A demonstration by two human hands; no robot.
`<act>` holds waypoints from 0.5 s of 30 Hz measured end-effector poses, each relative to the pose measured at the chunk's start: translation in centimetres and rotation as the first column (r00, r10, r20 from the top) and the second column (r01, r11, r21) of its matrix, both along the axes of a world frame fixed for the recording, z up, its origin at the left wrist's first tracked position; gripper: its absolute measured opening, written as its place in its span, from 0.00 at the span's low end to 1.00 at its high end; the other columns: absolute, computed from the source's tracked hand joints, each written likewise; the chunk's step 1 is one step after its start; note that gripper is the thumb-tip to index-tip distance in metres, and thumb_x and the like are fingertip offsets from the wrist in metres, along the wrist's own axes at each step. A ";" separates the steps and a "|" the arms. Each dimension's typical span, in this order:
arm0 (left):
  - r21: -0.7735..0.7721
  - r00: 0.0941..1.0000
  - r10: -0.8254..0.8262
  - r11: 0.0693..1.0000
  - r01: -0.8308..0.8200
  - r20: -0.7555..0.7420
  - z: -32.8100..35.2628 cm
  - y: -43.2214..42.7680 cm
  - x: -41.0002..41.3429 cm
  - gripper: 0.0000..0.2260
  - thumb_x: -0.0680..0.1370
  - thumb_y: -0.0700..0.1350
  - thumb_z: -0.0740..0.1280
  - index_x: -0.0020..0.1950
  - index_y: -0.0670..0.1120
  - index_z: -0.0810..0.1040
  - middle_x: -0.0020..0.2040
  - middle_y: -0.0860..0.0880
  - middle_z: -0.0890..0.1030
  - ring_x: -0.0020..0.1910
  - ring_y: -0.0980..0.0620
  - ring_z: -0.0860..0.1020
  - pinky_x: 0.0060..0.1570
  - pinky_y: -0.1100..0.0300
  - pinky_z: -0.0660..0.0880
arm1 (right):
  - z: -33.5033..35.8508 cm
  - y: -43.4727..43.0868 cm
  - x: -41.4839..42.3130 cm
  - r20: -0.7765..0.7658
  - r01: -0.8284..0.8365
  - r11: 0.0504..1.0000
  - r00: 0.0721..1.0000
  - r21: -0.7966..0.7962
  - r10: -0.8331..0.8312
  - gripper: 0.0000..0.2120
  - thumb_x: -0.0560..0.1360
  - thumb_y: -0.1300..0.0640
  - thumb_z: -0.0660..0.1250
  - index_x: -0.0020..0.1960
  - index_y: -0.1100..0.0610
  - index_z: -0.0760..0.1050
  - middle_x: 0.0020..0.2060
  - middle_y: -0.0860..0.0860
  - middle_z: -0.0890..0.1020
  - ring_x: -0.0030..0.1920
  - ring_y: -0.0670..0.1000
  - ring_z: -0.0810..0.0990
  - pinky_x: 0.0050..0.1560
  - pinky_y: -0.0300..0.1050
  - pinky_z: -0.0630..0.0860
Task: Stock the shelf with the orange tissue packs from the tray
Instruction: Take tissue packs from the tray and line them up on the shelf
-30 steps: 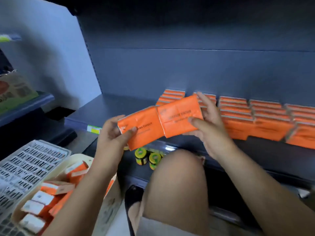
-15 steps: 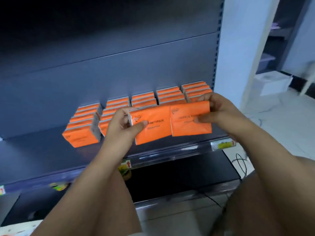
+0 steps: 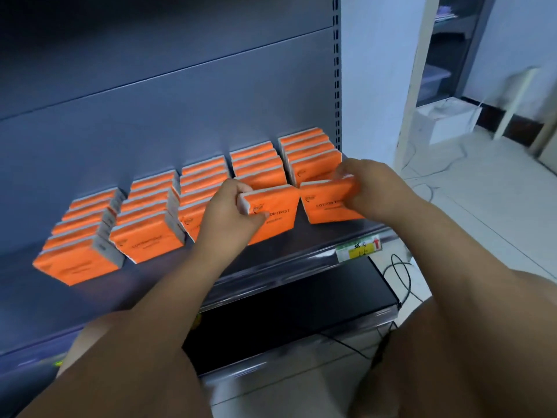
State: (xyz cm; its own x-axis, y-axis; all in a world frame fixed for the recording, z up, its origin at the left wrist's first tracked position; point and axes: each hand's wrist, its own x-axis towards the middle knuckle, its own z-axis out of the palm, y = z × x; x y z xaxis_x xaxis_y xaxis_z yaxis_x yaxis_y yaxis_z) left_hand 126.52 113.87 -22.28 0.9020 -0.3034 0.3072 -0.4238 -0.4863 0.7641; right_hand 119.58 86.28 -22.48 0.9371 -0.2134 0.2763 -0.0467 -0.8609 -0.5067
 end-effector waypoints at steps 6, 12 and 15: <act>0.275 0.962 -0.105 0.961 0.033 0.251 0.3 -1.5 1.7 0.25 0.74 0.42 0.76 0.69 0.54 0.77 0.54 0.53 0.78 0.50 0.53 0.76 0.50 0.60 0.72 | -0.7 -0.2 1.7 0.000 0.061 0.978 0.998 -0.198 -0.063 0.24 0.69 0.67 0.67 0.62 0.53 0.75 0.55 0.55 0.75 0.55 0.61 0.74 0.49 0.53 0.76; 0.570 0.839 -0.191 0.805 -0.162 0.509 0.0 -2.4 3.2 0.16 0.70 0.38 0.74 0.58 0.43 0.81 0.55 0.44 0.82 0.58 0.39 0.74 0.54 0.45 0.76 | -1.0 -0.5 3.0 -0.002 0.031 0.927 0.999 -0.373 -0.034 0.27 0.68 0.59 0.74 0.65 0.53 0.73 0.65 0.55 0.72 0.58 0.61 0.73 0.48 0.53 0.76; 0.628 0.823 -0.208 0.748 -0.214 0.529 0.0 -2.6 3.4 0.17 0.70 0.36 0.73 0.58 0.44 0.81 0.54 0.45 0.81 0.56 0.39 0.75 0.50 0.45 0.76 | -1.0 -0.8 3.6 0.025 0.051 0.916 0.999 -0.397 -0.045 0.27 0.67 0.58 0.76 0.64 0.54 0.73 0.68 0.56 0.71 0.60 0.62 0.74 0.51 0.54 0.75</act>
